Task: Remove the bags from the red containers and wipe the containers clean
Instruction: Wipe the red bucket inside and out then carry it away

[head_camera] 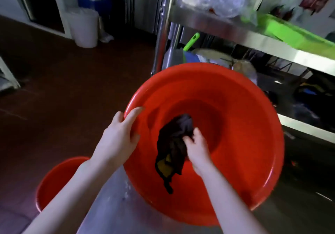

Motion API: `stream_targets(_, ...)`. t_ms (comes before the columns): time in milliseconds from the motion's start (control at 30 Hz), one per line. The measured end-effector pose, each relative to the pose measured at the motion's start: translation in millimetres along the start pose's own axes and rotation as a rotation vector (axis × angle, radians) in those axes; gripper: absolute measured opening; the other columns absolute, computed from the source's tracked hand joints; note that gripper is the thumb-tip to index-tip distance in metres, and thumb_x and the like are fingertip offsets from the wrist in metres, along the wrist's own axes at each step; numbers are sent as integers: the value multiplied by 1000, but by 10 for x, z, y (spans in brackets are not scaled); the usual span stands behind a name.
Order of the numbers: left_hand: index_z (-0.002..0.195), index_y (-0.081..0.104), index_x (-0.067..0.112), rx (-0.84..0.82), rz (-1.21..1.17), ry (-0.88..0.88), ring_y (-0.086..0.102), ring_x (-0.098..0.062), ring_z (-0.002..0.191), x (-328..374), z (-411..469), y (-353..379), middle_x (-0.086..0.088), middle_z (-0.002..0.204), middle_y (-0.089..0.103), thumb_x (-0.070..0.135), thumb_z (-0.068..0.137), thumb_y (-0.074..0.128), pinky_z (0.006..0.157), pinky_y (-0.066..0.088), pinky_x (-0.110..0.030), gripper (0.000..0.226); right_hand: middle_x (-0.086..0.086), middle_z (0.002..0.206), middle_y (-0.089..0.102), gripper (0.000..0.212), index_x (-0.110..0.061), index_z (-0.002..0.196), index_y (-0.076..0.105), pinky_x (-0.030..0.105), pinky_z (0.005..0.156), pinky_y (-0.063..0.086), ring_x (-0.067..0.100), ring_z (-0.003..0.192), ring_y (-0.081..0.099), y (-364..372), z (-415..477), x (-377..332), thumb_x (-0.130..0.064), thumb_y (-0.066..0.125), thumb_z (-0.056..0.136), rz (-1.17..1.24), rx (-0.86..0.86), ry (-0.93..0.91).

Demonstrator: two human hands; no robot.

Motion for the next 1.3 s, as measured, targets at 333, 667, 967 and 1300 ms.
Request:
stream_targets(333, 140, 39, 36, 99, 131, 174, 57, -36, 70, 266, 480, -521, -6, 107, 43, 8, 89, 55, 67, 55, -47, 61, 19, 124, 60, 31, -6, 125, 50, 35, 88, 40, 38, 115, 55, -733, 227, -438, -8, 52, 95, -140, 372, -171)
stream_targets(667, 141, 44, 29, 176, 198, 228, 42, -22, 48, 350, 759, -273, -7, 103, 41, 1, 86, 54, 43, 48, -34, 62, -7, 163, 0, 67, -40, 153, 10, 65, 113, 12, 22, 150, 3, 266, 763, 58, -49, 45, 96, -1095, -431, -174)
stream_targets(967, 140, 47, 25, 112, 247, 228, 38, -23, 41, 200, 911, -283, -9, 102, 41, 3, 79, 62, 40, 47, -36, 67, -8, 163, -7, 61, -36, 154, 9, 62, 113, -6, 22, 150, -7, 936, 1036, 601, -35, 39, 100, -1325, -522, -678)
stream_targets(1300, 143, 40, 33, 95, 315, 196, 41, -29, 46, 212, 915, -240, -10, 102, 38, -2, 79, 60, 44, 49, -40, 76, -13, 158, 24, 80, -34, 151, 20, 46, 110, 25, 8, 147, 16, 797, 1773, 124, -45, 62, 83, -1133, -303, -722)
Point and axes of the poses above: each hand's wrist, its own z-axis towards the middle knuckle, its own y-axis out of the palm, x = y × z, the point moved 3 cm from there along z, towards the middle knuckle
